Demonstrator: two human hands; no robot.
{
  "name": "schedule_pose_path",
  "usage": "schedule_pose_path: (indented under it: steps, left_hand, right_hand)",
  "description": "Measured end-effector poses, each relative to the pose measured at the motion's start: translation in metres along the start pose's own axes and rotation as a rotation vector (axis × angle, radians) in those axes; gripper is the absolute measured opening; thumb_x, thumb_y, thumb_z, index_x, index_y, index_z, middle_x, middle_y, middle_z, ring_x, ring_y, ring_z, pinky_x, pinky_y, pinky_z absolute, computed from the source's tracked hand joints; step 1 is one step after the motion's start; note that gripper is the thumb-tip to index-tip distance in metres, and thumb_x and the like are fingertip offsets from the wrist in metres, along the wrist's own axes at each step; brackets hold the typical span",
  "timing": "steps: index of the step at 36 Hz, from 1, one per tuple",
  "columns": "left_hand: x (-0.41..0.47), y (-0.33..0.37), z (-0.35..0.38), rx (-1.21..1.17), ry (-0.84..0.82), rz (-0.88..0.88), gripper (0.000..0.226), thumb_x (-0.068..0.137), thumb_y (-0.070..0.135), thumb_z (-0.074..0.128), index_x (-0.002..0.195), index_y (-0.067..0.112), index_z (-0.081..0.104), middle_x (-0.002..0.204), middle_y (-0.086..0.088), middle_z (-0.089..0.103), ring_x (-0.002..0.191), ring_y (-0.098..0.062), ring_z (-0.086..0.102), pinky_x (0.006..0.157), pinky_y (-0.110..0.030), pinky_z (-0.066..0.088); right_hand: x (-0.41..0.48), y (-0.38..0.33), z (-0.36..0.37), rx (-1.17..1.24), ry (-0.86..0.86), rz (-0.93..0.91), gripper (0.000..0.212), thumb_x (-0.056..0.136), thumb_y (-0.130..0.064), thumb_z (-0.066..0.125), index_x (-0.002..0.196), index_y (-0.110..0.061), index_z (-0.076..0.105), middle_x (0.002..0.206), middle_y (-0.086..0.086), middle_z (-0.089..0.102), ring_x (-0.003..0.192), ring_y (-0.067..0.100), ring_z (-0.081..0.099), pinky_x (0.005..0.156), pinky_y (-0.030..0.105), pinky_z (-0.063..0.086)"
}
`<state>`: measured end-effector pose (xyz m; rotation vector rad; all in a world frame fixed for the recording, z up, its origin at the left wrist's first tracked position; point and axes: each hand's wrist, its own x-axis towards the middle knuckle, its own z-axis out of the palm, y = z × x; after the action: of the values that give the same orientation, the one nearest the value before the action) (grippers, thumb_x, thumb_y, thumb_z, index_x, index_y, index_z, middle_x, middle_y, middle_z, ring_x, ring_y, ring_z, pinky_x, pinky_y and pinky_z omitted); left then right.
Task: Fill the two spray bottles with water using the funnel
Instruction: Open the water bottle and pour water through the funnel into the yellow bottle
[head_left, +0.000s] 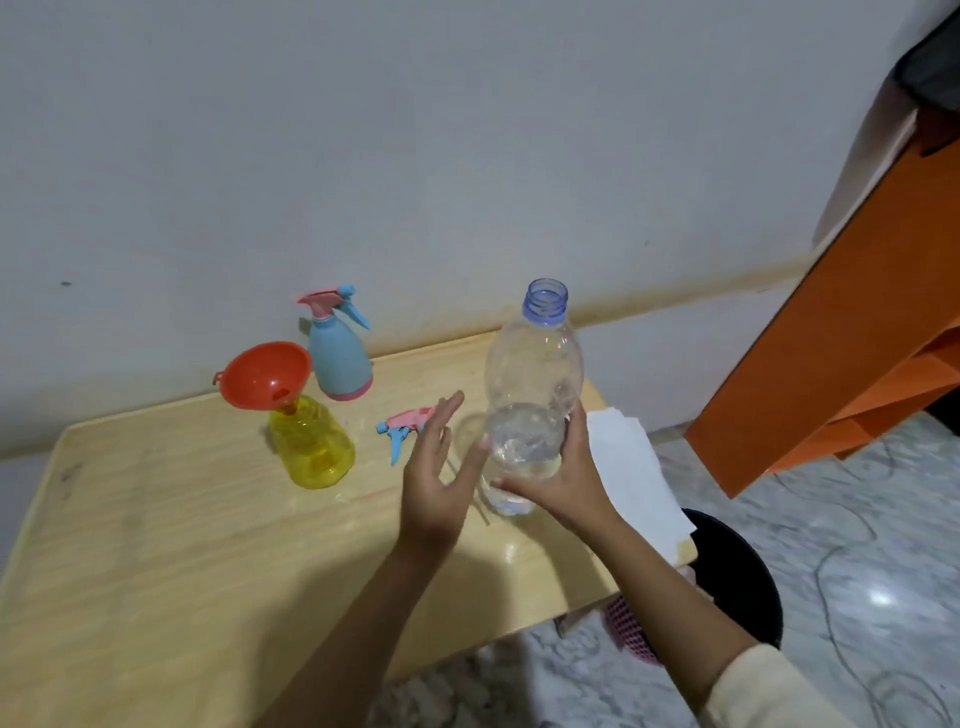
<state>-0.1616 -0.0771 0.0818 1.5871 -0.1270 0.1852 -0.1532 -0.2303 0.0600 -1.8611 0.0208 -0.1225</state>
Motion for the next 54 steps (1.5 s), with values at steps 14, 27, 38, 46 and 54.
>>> schedule_pose_path:
  steps: [14,27,38,46,54]
  left_hand:
    - [0.032,0.061,0.028,0.164,0.027,0.041,0.088,0.08,0.03,0.073,0.127,0.073,0.013,0.137,0.009,0.041,0.121,-0.013,0.049,0.095,-0.023,0.044]
    - [0.044,0.086,0.004,-0.005,0.421,0.099,0.079,0.087,0.041,0.063,0.134,0.069,0.006,0.154,0.016,0.023,0.138,-0.002,0.03,0.109,-0.05,0.039]
    - [0.033,0.067,-0.01,-0.046,0.51,0.03,0.076,0.092,0.033,0.057,0.136,0.059,0.001,0.148,0.022,0.015,0.139,-0.006,0.026,0.108,-0.022,0.037]
    - [0.026,0.055,-0.013,-0.101,0.53,-0.163,0.07,0.073,0.069,0.056,0.12,0.083,0.006,0.142,0.004,0.037,0.132,-0.021,0.044,0.101,-0.054,0.046]
    - [0.031,0.039,-0.02,-0.185,0.488,-0.22,0.078,0.063,0.082,0.057,0.12,0.082,0.004,0.16,0.012,0.014,0.14,-0.027,0.034,0.105,-0.058,0.038]
  right_hand:
    - [0.02,0.004,0.007,-0.117,0.03,-0.109,0.097,0.054,-0.036,0.09,0.13,-0.046,0.031,0.129,-0.026,0.046,0.119,-0.007,0.046,0.095,0.013,0.041]
    - [0.044,-0.064,0.007,-0.436,-0.081,-0.405,0.093,0.051,-0.058,0.058,0.137,-0.048,0.023,0.102,-0.003,0.039,0.093,0.019,0.053,0.078,0.04,0.051]
    - [0.034,-0.072,0.004,-0.818,-0.272,-0.353,0.101,0.059,-0.04,0.071,0.144,-0.044,0.016,0.104,-0.006,0.027,0.107,0.016,0.04,0.083,0.032,0.033]
    - [0.027,-0.075,0.001,-0.953,-0.304,-0.316,0.102,0.06,-0.04,0.07,0.143,-0.046,0.011,0.109,-0.003,0.03,0.106,0.017,0.04,0.084,0.032,0.031]
    - [0.025,-0.09,-0.002,-1.063,-0.305,-0.327,0.102,0.059,-0.039,0.072,0.141,-0.046,0.013,0.11,-0.001,0.034,0.103,0.018,0.041,0.081,0.033,0.031]
